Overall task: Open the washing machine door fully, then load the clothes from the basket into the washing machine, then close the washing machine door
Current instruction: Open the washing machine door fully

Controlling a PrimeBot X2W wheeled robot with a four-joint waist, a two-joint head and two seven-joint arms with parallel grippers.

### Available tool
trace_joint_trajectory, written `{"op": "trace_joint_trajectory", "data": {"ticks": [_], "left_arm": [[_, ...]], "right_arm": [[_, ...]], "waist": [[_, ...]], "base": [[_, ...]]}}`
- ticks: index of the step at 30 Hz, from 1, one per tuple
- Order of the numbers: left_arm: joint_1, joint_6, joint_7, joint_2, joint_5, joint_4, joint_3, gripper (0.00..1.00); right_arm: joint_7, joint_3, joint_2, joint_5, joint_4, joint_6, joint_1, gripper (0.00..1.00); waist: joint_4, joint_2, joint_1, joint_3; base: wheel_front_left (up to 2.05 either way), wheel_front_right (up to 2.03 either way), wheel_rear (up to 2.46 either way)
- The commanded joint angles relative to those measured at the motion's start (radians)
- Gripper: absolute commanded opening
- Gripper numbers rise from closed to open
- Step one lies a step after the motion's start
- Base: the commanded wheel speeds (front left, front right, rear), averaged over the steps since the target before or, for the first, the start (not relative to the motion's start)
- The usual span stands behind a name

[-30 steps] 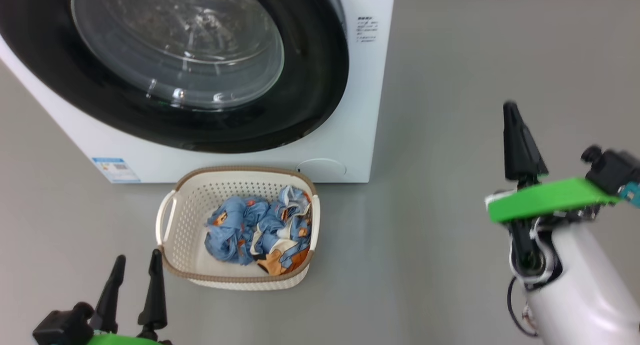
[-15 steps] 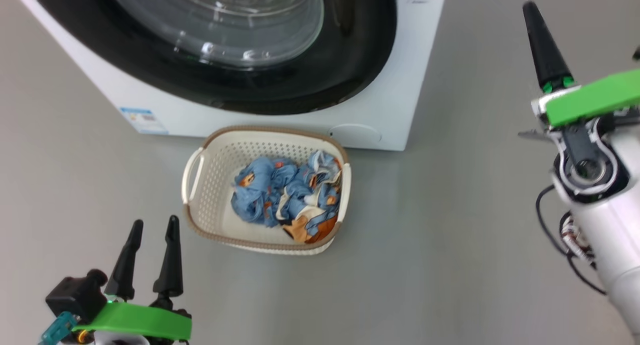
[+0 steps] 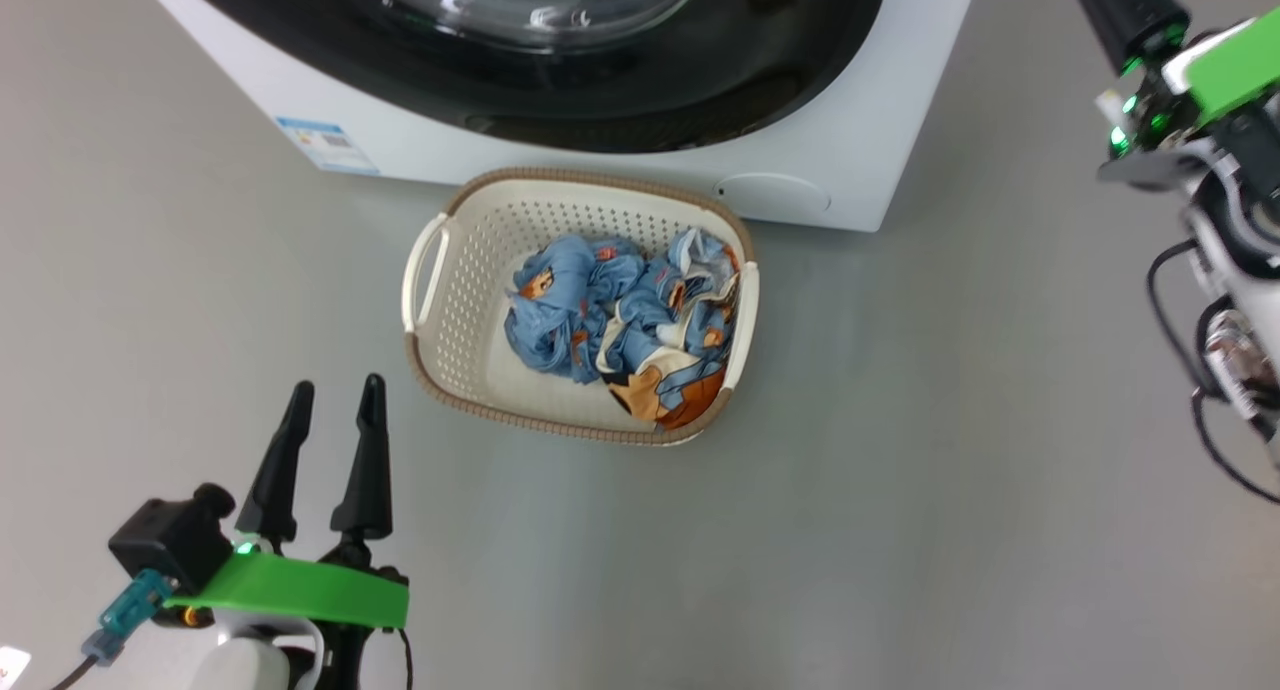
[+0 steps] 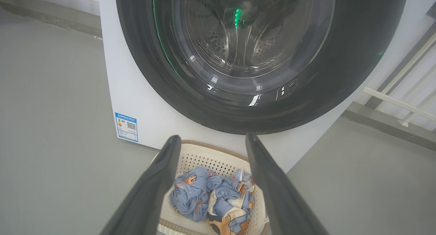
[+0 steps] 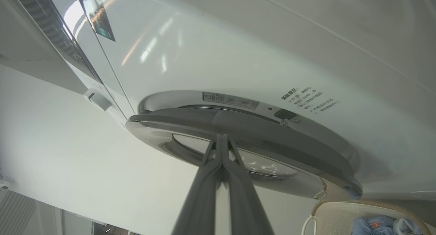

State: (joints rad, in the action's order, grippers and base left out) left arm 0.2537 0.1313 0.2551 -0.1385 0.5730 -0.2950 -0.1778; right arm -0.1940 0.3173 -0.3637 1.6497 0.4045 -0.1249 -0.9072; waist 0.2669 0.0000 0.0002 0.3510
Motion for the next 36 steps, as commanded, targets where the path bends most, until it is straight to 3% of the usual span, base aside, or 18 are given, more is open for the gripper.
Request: {"op": "trace_joint_trajectory", "data": {"ticks": [1, 13, 36], "left_arm": [[0.030, -0.001, 0.007, -0.021, 0.010, 0.014, 0.025, 1.00], [0.083, -0.001, 0.007, -0.013, 0.032, 0.018, -0.016, 1.00], [0.152, -0.001, 0.007, 0.007, 0.063, 0.026, -0.060, 1.00]], "right_arm": [[-0.032, -0.014, -0.005, 0.022, -0.012, -0.006, -0.035, 0.00], [-0.250, -0.064, -0.011, 0.057, 0.069, -0.006, -0.191, 0.00], [-0.336, -0.020, 0.043, -0.046, 0.156, -0.006, -0.371, 0.00]], "waist": [[0.023, 0.0000, -0.0001, 0.033], [0.060, 0.0000, -0.0001, 0.116], [0.116, 0.0000, -0.0002, 0.216]], "base": [[0.00, 0.00, 0.00], [0.00, 0.00, 0.00], [0.00, 0.00, 0.00]]}}
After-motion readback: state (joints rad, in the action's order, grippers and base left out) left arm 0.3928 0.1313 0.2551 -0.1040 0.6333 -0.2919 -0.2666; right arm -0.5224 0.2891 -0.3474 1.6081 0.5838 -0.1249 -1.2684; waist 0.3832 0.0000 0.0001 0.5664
